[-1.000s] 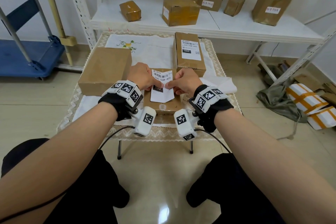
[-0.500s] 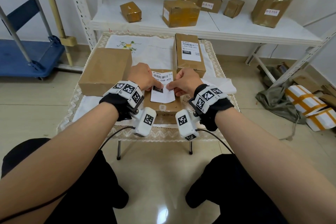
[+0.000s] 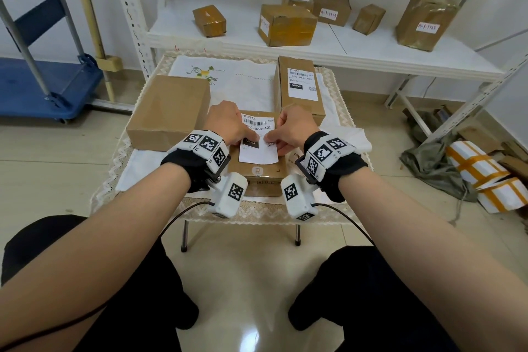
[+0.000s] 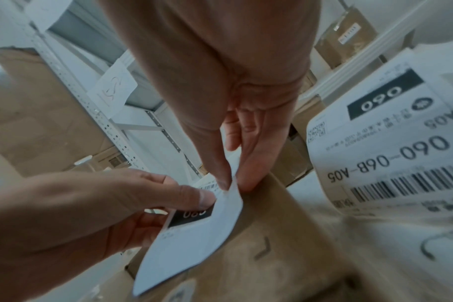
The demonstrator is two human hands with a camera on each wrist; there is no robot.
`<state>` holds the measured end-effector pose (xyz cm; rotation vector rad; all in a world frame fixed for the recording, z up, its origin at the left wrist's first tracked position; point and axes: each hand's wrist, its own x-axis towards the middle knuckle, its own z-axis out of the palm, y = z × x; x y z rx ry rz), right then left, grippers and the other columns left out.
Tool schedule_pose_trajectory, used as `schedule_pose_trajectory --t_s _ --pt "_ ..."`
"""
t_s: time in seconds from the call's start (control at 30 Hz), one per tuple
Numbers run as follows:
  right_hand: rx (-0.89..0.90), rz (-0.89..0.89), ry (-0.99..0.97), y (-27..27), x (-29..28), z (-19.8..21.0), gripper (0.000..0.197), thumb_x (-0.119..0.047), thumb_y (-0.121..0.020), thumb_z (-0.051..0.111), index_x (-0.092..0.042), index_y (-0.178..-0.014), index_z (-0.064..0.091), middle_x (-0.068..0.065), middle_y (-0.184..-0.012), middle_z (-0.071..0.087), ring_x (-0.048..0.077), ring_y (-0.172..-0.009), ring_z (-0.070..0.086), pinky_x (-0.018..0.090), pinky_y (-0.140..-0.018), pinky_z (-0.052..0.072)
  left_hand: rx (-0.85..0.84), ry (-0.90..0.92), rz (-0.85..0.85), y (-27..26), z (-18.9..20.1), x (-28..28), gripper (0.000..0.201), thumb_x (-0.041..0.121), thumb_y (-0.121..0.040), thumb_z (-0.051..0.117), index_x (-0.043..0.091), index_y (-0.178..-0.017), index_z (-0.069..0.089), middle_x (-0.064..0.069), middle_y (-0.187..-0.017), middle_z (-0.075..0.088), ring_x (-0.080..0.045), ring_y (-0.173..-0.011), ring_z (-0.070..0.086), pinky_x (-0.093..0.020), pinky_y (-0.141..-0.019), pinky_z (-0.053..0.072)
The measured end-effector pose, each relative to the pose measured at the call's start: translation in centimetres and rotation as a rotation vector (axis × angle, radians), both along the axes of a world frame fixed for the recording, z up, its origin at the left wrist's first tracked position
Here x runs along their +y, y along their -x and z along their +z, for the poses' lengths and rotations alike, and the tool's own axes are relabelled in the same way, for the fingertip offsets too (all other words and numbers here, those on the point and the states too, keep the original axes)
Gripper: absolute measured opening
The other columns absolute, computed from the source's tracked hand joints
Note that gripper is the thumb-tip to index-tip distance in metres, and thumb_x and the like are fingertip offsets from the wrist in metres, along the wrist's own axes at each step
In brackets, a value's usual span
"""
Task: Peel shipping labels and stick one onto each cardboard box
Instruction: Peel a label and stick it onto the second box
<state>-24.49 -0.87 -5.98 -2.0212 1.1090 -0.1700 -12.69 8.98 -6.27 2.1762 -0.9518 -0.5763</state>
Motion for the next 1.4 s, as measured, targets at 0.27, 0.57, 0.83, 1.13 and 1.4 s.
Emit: schedule_pose_trajectory --t_s 0.27,0.57,0.83,1.13,1.4 --pt "0.189 0.077 0.161 -1.0 -0.5 0.1 0.027 -0.021 -0.086 0.074 0.002 -0.094 0.062 0.020 -0.092 0.071 0.032 -0.072 0.074 0.045 -0.070 0.063 -0.018 0.002 -0.011 -0.4 -0.4 -0.1 0.053 0.026 -0.054 0.094 0.015 -0.065 0.042 -0.018 -0.090 0.070 -0.032 -0.082 0.070 -0.046 -0.071 0.057" --pt "0.099 0.266 0.551 -3.0 -1.4 -0.7 0.035 -0.048 -0.096 0.051 -0.014 -0.103 0.043 0.008 -0.108 0.052 0.030 -0.090 0.057 0.043 -0.080 0.048 0.004 -0.008 -0.025 -1.0 -0.7 -0.3 0.051 0.028 -0.057 0.092 0.016 -0.066 0.044 -0.005 -0.066 0.061 -0.023 -0.058 0.061 -0.034 -0.062 0.052" --pt "0.118 0.410 0.741 -3.2 -2.6 -3.8 0.049 -0.052 -0.101 0.038 -0.021 -0.139 0.039 0.007 -0.153 0.033 0.029 -0.137 0.038 0.052 -0.110 0.031 0.020 -0.014 -0.006 -1.2 -0.9 -0.4 0.042 0.023 -0.055 0.088 0.016 -0.065 0.047 -0.003 -0.060 0.061 -0.019 -0.051 0.057 -0.031 -0.057 0.053" --pt "0.087 0.420 0.795 -4.9 -3.3 -5.6 0.059 -0.054 -0.103 0.024 -0.027 -0.155 0.020 0.006 -0.166 0.011 0.028 -0.153 0.009 0.054 -0.121 0.009 0.010 -0.009 -0.026 -1.6 -0.9 -0.3 0.039 0.016 -0.055 0.086 0.016 -0.062 0.047 -0.016 -0.076 0.074 -0.028 -0.069 0.073 -0.045 -0.069 0.061" --pt "0.118 0.416 0.807 -5.3 -4.0 -6.1 0.060 -0.055 -0.102 0.024 -0.028 -0.156 0.017 0.006 -0.166 0.009 0.028 -0.153 0.008 0.055 -0.122 0.006 0.036 -0.016 -0.060 -1.8 -0.7 -0.5 0.042 0.012 -0.059 0.088 0.016 -0.062 0.046 -0.009 -0.069 0.069 -0.025 -0.069 0.074 -0.043 -0.071 0.062"
